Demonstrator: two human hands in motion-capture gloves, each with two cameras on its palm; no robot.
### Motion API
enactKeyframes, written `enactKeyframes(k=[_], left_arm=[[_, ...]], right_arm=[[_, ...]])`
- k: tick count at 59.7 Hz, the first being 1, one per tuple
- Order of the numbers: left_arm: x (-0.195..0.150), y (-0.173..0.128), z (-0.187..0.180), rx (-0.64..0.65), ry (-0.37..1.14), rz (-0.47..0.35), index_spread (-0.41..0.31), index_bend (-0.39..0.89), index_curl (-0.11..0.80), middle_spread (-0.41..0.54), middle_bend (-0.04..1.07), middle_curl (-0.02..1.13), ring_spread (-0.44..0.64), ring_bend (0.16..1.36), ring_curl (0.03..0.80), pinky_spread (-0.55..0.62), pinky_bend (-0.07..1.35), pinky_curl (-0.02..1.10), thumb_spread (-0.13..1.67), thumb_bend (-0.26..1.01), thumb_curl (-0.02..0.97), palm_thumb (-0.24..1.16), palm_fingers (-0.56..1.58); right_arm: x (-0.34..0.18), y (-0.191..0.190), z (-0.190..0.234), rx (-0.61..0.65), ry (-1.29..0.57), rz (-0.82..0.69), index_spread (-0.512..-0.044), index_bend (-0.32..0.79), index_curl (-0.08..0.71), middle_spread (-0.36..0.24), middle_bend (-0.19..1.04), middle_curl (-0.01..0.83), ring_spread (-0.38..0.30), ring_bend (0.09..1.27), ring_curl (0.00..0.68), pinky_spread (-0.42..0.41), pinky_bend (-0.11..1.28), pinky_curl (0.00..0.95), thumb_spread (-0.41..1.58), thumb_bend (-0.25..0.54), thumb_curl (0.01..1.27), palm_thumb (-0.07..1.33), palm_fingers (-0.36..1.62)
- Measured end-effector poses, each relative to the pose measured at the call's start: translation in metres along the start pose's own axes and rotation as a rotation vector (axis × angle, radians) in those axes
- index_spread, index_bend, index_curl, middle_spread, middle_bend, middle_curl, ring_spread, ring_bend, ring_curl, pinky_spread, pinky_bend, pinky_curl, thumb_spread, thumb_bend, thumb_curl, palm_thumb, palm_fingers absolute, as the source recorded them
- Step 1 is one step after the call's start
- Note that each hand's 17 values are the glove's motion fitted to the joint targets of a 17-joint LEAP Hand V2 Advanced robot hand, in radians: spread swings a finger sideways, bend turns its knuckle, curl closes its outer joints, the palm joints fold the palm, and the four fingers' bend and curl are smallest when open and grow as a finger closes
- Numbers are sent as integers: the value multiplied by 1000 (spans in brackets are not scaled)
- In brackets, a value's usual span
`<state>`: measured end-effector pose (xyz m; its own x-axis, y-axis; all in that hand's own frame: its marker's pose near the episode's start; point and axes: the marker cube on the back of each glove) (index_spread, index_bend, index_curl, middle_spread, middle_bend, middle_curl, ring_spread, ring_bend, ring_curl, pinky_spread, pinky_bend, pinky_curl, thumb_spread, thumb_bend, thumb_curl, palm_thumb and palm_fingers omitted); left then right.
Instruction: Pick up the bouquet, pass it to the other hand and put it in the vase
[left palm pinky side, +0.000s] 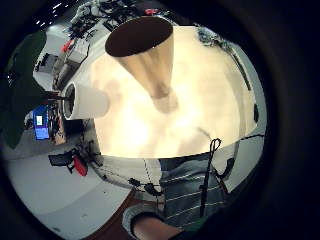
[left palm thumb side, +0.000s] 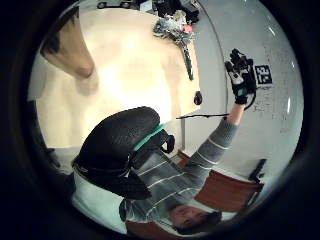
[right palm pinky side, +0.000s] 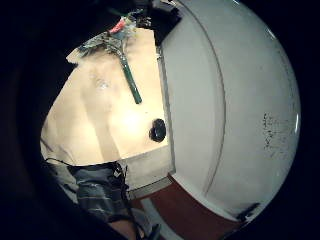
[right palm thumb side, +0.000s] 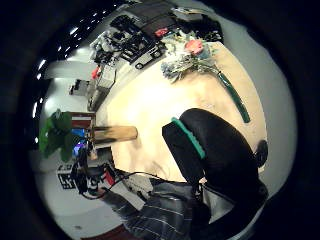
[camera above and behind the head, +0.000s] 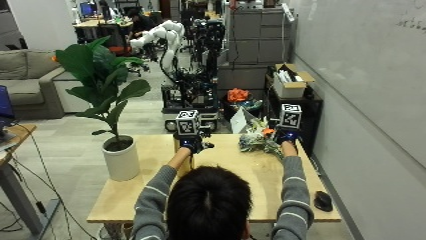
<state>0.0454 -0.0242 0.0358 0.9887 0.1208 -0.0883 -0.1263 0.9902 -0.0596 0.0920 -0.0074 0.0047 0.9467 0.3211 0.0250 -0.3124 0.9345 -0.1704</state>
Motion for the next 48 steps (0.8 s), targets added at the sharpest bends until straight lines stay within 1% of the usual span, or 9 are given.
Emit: enactKeyframes(k=[4,9,15,21,24,28,33,37,48], left_arm=[[1,1,-1,9,-7,22,-1,141,268,218,189,332,342,578,260,415,343,311,928,-29,298,152,147],[4,9,-2,-14,-17,-6,3,143,272,219,191,336,345,577,263,415,344,315,928,-29,301,151,143],[8,7,7,-27,-21,76,5,146,276,223,190,340,347,577,265,415,344,320,928,-29,304,150,142],[16,30,6,-168,1,6,8,149,282,226,185,341,348,577,267,416,342,323,929,-29,307,149,141],[12,23,12,-97,-43,21,9,149,284,227,185,341,348,577,268,416,342,325,929,-29,308,149,140],[10,46,6,-117,-144,-101,10,148,287,228,186,341,349,577,269,416,342,327,929,-29,309,149,140],[21,47,15,-230,-37,-22,11,147,289,228,190,344,349,576,271,413,337,327,929,-29,311,149,140],[17,21,28,-131,-41,68,11,150,292,228,188,345,349,575,271,412,335,328,929,-29,311,148,142],[22,28,29,-111,-65,62,11,150,298,228,186,347,352,567,269,412,331,330,929,-29,313,148,142]], right_arm=[[8,-9,3,176,-2,-18,-371,98,180,17,199,346,55,457,311,258,457,350,1224,-11,216,465,254],[24,-23,32,103,0,54,-370,101,176,14,204,350,57,466,314,252,461,351,1214,-19,220,459,247],[40,-46,72,16,-13,36,-366,99,172,7,212,355,55,476,318,249,464,352,1207,-17,225,456,238],[62,-69,109,-15,-25,72,-357,98,169,2,230,362,50,475,320,245,466,353,1204,-17,228,455,218],[75,-79,127,-17,-25,136,-352,100,167,1,238,365,49,470,318,243,471,355,1198,-19,229,451,211],[88,-93,149,-10,-40,155,-341,103,166,0,245,367,47,473,317,243,468,353,1194,-20,232,442,205],[97,-96,175,-80,-57,181,-336,108,167,0,252,368,46,469,317,243,472,354,1192,-18,236,439,200],[104,-105,194,-88,-55,210,-334,108,167,-1,265,371,46,464,316,242,468,352,1191,-18,238,438,200],[105,-117,233,-76,-38,215,-321,141,182,4,258,369,45,451,312,235,458,348,1180,-17,243,440,214]])
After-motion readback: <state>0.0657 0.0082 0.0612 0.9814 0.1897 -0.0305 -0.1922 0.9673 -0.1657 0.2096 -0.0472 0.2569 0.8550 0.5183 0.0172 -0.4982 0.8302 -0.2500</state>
